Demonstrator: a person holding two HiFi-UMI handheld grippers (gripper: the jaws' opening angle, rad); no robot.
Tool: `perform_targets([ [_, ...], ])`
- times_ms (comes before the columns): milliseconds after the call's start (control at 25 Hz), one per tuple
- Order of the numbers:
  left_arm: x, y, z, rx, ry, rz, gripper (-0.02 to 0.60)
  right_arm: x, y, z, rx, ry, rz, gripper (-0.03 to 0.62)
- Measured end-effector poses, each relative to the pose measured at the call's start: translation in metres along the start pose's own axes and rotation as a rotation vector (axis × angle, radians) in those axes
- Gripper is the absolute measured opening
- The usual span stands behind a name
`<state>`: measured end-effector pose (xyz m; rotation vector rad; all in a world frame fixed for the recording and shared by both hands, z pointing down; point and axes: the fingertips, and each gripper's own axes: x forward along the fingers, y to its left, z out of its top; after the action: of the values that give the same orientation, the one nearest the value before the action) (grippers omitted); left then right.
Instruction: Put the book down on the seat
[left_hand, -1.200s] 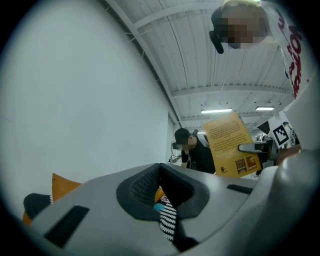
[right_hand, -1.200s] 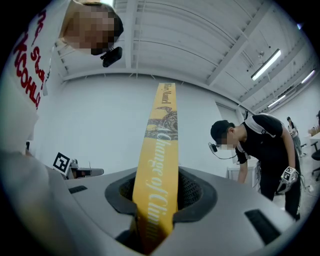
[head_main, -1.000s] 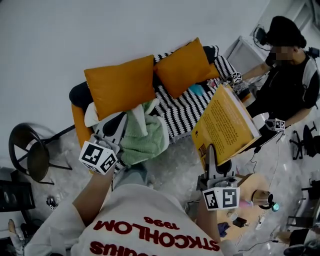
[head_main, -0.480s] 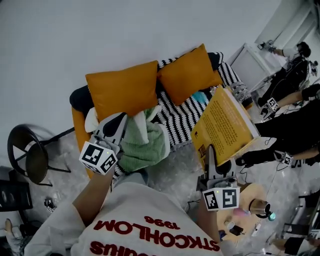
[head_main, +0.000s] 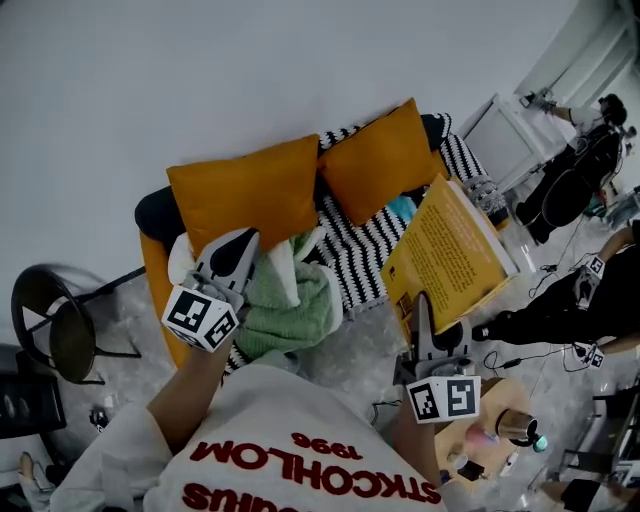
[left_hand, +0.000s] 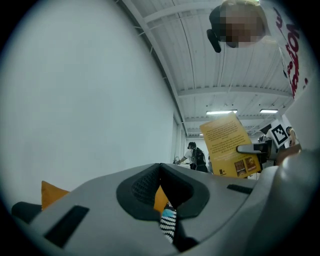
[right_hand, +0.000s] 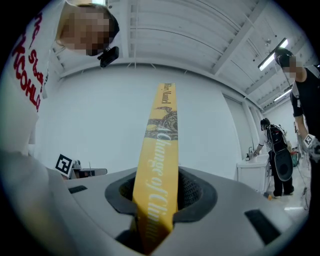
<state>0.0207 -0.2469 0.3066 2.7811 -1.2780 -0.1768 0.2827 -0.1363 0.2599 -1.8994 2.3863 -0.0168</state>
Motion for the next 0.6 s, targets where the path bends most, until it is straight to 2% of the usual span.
perform_targets([
  [600,0.082,0.106,-0.005,-0.01,0.016,-0.041,0.015,0.122,0.003,-0.013,0.006,0.015,-0.039,0.16],
])
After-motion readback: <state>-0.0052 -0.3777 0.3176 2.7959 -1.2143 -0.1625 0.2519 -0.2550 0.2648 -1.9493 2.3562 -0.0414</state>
